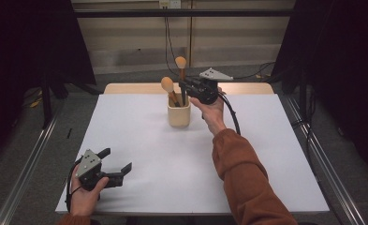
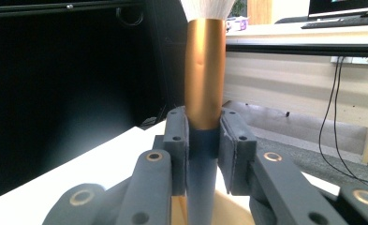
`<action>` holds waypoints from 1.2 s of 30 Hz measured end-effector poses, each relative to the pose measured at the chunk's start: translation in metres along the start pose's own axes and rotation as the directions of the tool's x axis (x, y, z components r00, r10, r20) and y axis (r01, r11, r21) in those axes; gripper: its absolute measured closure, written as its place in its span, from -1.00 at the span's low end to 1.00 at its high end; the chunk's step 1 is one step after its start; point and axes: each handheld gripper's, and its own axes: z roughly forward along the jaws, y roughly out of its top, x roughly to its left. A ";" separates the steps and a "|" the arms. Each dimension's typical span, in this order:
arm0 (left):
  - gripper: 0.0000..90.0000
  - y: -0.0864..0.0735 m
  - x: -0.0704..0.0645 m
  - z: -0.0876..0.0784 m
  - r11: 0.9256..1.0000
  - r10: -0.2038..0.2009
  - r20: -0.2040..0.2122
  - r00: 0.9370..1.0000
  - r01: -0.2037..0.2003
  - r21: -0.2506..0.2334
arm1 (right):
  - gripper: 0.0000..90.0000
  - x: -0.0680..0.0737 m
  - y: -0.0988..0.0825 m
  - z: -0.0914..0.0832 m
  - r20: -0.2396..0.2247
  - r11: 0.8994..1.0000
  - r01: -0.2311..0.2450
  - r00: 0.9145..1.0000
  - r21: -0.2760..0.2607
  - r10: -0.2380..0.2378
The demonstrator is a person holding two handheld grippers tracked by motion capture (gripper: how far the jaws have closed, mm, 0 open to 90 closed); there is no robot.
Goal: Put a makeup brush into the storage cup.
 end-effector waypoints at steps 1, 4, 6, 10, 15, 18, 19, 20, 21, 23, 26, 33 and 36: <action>-0.95 0.000 0.000 0.000 1.000 -0.002 0.001 1.000 0.002 0.000 | 0.68 0.000 -0.001 0.000 0.000 1.000 0.001 1.000 0.000 -0.001; -0.95 0.000 0.001 0.000 1.000 0.002 0.000 1.000 -0.002 0.000 | 0.68 -0.001 -0.004 0.001 0.002 1.000 -0.006 1.000 0.007 0.006; -0.95 0.000 0.000 0.000 1.000 -0.005 0.001 1.000 0.005 -0.003 | 0.68 -0.001 -0.006 0.002 0.001 1.000 -0.007 1.000 0.011 0.007; -0.95 0.000 0.001 0.000 1.000 0.003 0.001 1.000 -0.003 0.001 | 0.68 -0.001 -0.010 0.003 -0.004 1.000 -0.006 1.000 0.027 0.006; -0.95 0.000 0.001 0.000 1.000 0.003 0.000 1.000 -0.003 0.001 | 0.68 -0.001 -0.015 0.004 -0.003 0.999 -0.015 1.000 0.030 0.015; -0.95 -0.001 0.000 0.000 1.000 0.002 0.002 1.000 -0.002 0.003 | 0.68 -0.002 -0.019 0.003 -0.002 0.999 -0.020 1.000 0.041 0.021; -0.95 -0.001 0.000 0.000 1.000 -0.001 0.002 1.000 0.001 0.003 | 0.68 -0.003 -0.020 0.003 0.001 0.999 -0.021 1.000 0.045 0.021; -0.95 -0.001 0.001 0.000 1.000 0.001 0.002 1.000 -0.001 0.006 | 0.68 -0.005 -0.022 0.002 0.005 0.999 -0.026 1.000 0.047 0.026; -0.95 -0.001 0.001 0.000 1.000 0.002 0.002 1.000 -0.002 0.006 | 0.68 -0.006 -0.023 0.002 0.008 0.998 -0.032 0.999 0.047 0.032; -0.95 -0.001 0.001 0.000 1.000 0.002 0.002 1.000 -0.002 0.004 | 0.68 -0.008 -0.025 0.001 0.011 0.998 -0.039 0.999 0.045 0.039; -0.95 -0.001 0.001 0.000 1.000 0.001 0.002 1.000 -0.001 0.003 | 0.68 -0.010 -0.029 0.000 0.013 0.998 -0.041 0.999 0.051 0.040; -0.95 -0.001 0.000 0.000 1.000 0.002 0.001 1.000 -0.002 0.003 | 0.68 -0.008 -0.035 0.000 0.008 0.997 -0.041 0.999 0.061 0.040; -0.95 -0.001 0.001 -0.001 1.000 0.003 0.000 1.000 -0.003 0.004 | 0.68 -0.008 -0.037 0.001 0.006 0.997 -0.043 0.999 0.066 0.043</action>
